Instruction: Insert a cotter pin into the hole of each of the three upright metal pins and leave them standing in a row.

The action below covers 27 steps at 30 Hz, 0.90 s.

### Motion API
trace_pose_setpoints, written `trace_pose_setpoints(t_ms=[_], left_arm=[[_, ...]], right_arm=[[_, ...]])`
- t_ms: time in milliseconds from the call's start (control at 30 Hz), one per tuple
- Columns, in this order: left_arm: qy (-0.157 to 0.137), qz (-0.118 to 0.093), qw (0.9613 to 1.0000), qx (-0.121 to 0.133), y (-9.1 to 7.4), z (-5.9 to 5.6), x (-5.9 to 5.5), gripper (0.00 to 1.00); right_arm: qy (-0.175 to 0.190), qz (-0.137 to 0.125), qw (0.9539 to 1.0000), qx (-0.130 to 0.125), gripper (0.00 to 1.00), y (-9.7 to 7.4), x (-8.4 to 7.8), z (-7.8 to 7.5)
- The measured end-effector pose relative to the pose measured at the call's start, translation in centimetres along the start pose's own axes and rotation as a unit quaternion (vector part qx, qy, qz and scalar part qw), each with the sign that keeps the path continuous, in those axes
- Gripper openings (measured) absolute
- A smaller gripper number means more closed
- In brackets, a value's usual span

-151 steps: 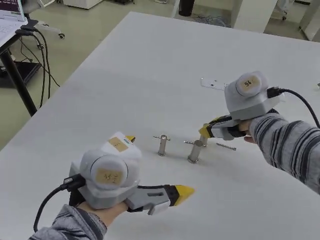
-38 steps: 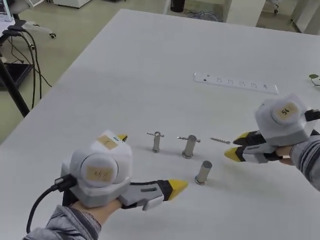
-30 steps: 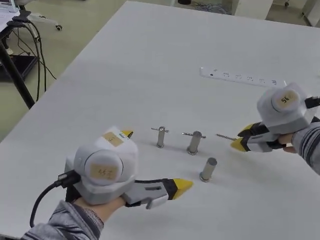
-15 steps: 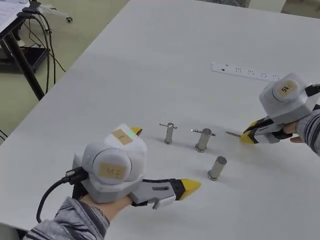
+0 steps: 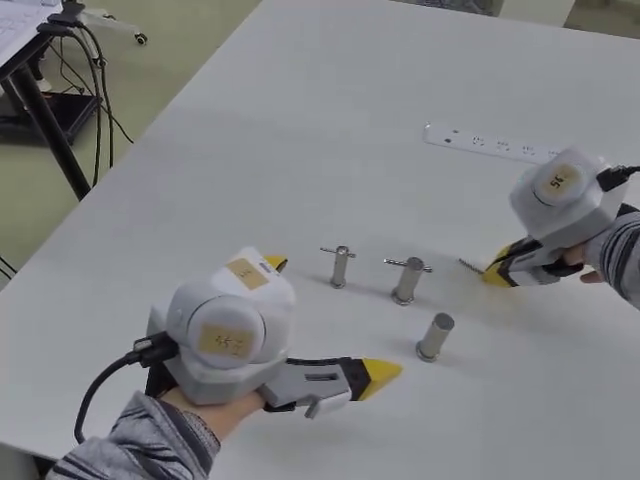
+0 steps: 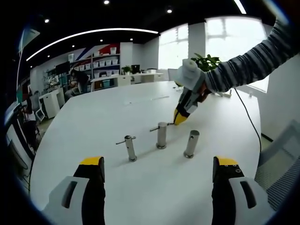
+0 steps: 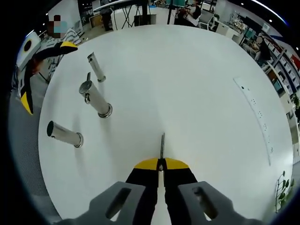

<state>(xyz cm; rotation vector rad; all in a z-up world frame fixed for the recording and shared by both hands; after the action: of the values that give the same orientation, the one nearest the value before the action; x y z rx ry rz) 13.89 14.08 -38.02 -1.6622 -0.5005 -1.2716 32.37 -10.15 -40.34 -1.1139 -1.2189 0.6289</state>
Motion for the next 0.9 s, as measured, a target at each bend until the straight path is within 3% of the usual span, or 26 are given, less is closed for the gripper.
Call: trace_pose_setpoints(t_ms=[467,900], left_arm=[[0.001,0.005,1.0,-0.005,0.0,-0.1,-0.1,0.88],[-0.012,-0.003,0.9992,-0.039,0.0,-0.7,0.5,0.73]], right_arm=[[-0.01,-0.046,0.9987,-0.018,0.0,-1.7,0.2,0.9],[-0.105,-0.085,0.9905,-0.026,0.0,-4.8,1.1,4.4]])
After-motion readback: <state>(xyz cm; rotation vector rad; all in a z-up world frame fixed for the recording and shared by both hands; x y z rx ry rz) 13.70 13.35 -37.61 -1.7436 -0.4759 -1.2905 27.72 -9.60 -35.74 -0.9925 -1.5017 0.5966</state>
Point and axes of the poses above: the centre of the closed fingertips' face, and the gripper's own axes: y roughly forward along the fingers, z roughly to its left, x roughly out of its top, the point moved 10 cm from there along -y, roughly backward along the fingers, and after that the axes turned 3 degrees about x, right-handed, at the moved point
